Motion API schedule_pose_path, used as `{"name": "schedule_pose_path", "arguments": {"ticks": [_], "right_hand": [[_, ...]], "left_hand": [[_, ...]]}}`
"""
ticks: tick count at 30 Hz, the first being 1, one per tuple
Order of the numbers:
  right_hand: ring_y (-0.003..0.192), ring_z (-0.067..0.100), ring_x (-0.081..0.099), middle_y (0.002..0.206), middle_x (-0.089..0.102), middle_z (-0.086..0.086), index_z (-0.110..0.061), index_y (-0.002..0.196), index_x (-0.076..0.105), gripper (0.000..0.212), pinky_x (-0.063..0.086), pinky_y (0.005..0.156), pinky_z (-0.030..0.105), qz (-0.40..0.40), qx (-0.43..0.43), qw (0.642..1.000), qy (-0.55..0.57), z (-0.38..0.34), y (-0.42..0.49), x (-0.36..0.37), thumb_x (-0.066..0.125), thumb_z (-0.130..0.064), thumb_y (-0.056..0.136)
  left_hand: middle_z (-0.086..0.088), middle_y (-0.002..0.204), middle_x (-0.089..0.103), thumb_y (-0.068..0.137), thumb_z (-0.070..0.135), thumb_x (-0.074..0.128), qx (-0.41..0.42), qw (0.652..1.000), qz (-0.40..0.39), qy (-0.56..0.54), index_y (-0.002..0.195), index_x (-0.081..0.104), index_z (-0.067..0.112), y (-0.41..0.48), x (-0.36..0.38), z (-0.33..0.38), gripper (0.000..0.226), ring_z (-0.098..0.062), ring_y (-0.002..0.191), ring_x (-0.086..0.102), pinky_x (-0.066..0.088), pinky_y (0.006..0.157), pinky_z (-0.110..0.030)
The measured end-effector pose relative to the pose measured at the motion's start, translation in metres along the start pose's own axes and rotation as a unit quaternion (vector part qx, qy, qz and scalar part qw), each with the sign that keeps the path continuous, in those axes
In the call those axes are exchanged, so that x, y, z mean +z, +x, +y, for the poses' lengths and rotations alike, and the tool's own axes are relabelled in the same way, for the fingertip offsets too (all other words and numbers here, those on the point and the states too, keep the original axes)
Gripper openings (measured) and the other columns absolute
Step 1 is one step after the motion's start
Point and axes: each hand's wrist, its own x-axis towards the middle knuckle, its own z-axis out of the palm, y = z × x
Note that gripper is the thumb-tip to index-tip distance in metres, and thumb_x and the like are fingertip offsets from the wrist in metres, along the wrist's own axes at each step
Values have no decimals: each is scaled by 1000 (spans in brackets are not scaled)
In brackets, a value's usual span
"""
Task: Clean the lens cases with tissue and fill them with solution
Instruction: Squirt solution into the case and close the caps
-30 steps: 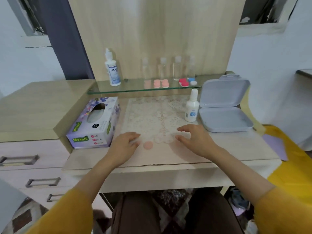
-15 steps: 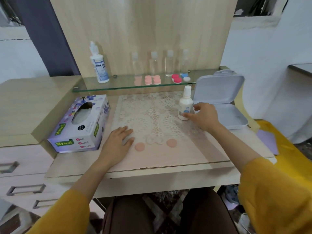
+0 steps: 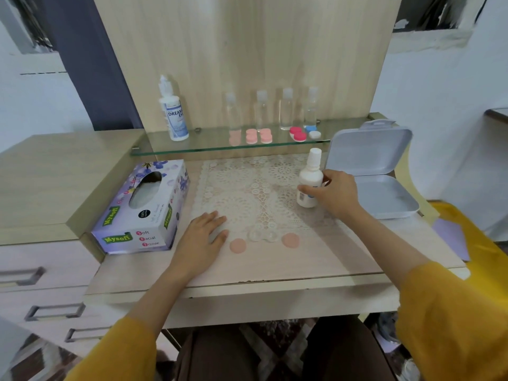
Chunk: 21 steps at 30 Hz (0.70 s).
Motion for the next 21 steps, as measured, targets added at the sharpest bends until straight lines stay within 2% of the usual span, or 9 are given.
{"name": "schedule_pose_path", "arguments": {"ticks": [6,9,12,14,16,19,21], "right_hand": [[58,2,46,64,52,-13,-14,88,66,33,33,55,17,-29,-38,999,24,-1,-28,-3,79,-36,67],[58,2,46,63,51,-14,-16,87,65,31,31,51,13,-40,-51,997,30,-1,-36,-2,79,-36,67],[67,7,51,73,59,-8,-16,89,66,33,36,57,17,-54,-61,996,38,1,-43,1,80,-36,67],[77,14,55,83,63,-2,-13,92,67,37,41,65,25,-57,-63,995,52,3,-47,4,80,-35,66],[79,15,55,84,63,-2,-12,93,66,37,42,69,30,-53,-60,994,72,3,-49,5,80,-33,66],[76,9,55,82,61,-9,-15,94,66,35,42,66,23,-51,-57,992,102,4,-50,7,80,-31,66],[76,7,55,82,61,-11,-17,95,65,35,43,67,21,-55,-51,989,126,5,-51,8,81,-28,66]], "left_hand": [[2,147,36,93,30,49,-7,1000,-2,-2,134,47,20,0,0,0,42,-15,137,24,13,108,-19],[0,145,39,92,29,51,-12,1000,-12,4,132,49,19,4,-3,1,41,-17,135,28,15,107,-20],[-4,140,44,92,28,52,-12,1000,-7,-7,129,52,14,11,-10,14,40,-20,130,35,21,107,-24],[-5,134,50,92,25,53,19,999,26,-33,125,54,12,17,-17,33,36,-21,126,40,23,105,-24],[-2,128,55,91,25,55,68,995,52,-57,122,57,14,25,-23,57,33,-18,119,47,27,104,-25],[3,125,56,89,18,58,141,982,45,-116,123,56,20,36,-33,99,34,-6,105,52,35,97,-19],[6,130,52,88,5,56,199,971,-1,-130,127,53,23,44,-38,123,43,-3,110,49,37,97,-17]]}}
